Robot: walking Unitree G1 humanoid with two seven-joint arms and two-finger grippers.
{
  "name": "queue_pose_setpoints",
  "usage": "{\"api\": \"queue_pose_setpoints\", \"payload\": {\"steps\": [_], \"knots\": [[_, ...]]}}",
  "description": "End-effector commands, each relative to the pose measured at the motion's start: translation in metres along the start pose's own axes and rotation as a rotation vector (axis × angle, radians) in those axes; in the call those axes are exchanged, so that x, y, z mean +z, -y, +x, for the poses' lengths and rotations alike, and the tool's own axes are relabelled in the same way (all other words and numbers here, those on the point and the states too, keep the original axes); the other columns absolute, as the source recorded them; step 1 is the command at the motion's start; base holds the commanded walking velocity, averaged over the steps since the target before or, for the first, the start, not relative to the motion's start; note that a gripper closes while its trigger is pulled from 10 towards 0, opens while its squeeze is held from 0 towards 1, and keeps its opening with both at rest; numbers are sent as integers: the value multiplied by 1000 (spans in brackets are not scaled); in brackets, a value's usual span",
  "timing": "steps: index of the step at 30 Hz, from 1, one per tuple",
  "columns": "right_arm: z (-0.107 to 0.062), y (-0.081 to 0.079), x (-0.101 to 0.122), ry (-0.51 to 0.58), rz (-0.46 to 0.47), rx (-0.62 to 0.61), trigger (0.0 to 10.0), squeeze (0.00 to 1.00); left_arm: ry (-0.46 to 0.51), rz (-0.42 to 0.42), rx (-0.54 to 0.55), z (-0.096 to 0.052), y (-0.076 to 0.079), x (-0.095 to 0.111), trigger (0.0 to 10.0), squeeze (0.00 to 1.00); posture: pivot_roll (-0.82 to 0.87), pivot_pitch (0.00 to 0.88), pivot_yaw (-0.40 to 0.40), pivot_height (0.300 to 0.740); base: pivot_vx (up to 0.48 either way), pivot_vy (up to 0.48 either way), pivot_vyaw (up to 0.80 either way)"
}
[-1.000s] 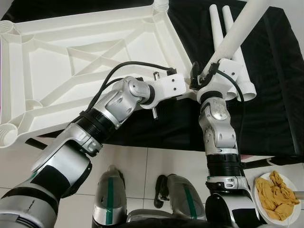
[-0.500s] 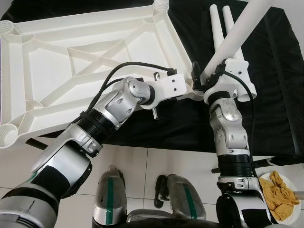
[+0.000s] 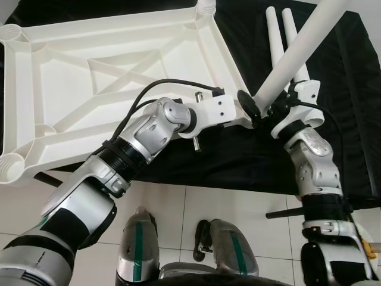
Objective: Building children table
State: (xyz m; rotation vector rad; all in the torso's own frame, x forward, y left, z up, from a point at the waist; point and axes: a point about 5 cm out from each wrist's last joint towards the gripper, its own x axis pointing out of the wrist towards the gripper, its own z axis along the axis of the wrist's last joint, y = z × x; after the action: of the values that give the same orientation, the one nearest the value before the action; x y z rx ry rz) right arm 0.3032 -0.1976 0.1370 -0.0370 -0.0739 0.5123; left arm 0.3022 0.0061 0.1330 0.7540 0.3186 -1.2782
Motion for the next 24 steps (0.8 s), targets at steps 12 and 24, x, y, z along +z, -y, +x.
{"api": "queue_pose_setpoints", "payload": {"steps": [12,24], "knots": [[3,5,-9,-38,9,86,0,0,-83,5,-177,7,19,-15,10000,0,35,25,-34,740,0,0,0],[0,5,-14,-43,28,132,0,0,-84,10,-177,7,17,-15,10000,0,31,26,-31,740,0,0,0]]}}
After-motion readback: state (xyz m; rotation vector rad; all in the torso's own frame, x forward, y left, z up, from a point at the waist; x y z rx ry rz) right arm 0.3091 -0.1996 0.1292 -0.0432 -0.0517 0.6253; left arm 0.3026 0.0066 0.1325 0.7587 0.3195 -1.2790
